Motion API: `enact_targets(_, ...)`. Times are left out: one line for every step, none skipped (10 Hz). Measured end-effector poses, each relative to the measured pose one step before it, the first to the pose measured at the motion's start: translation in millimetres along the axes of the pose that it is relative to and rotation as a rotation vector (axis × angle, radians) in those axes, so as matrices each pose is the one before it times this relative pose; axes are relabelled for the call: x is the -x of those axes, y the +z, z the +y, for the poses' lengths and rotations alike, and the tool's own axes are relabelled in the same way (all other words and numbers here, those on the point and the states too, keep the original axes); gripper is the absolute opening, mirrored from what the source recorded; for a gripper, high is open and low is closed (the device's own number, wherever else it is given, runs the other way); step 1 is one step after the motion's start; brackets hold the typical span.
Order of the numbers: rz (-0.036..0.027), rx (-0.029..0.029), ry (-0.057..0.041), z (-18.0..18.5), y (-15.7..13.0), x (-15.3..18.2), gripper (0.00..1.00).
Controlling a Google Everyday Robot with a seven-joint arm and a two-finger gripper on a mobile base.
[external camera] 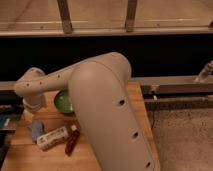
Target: Wipe the white sponge on the table
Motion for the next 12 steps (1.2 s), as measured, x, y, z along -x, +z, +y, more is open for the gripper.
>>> enact_targets(-0.00078,0.00232,-0.00323,2.74,0.60,1.79,0.62)
enact_targets(-0.00002,-0.00148,0.00206,-1.37,-0.53,-0.65,0.62)
enact_targets(0.00191,-0.00244,0.00261,-1.67,-0.17,-1.28,0.62)
enact_targets(0.00436,-0.00035,-0.00320,2.74,-0.52,2.03,0.62)
enact_targets(0.01893,-0.00038,0.00541,-1.53,2.36,0.21,0.62)
enact_targets(0.02146,0.00830,0.00533,0.00,9.20,-0.93,0.62)
enact_targets(0.01761,0.01277,-0.00274,1.23,12.38,-0.95,0.62)
enact_targets(0.01347,0.01123,0.00000,-0.23,9.33,-0.69,0.62)
enact_targets(0.00823,0.01030,0.00157,-0.19,5.62,-0.47,0.62)
enact_targets(0.00759,0.01583,0.00535,-1.24,7.76,-1.41,0.62)
enact_targets(0.00170,0.01251,0.00487,-0.87,5.68,-1.37,0.62)
enact_targets(0.00083,0.01059,0.00326,-0.07,5.00,-1.23,0.62)
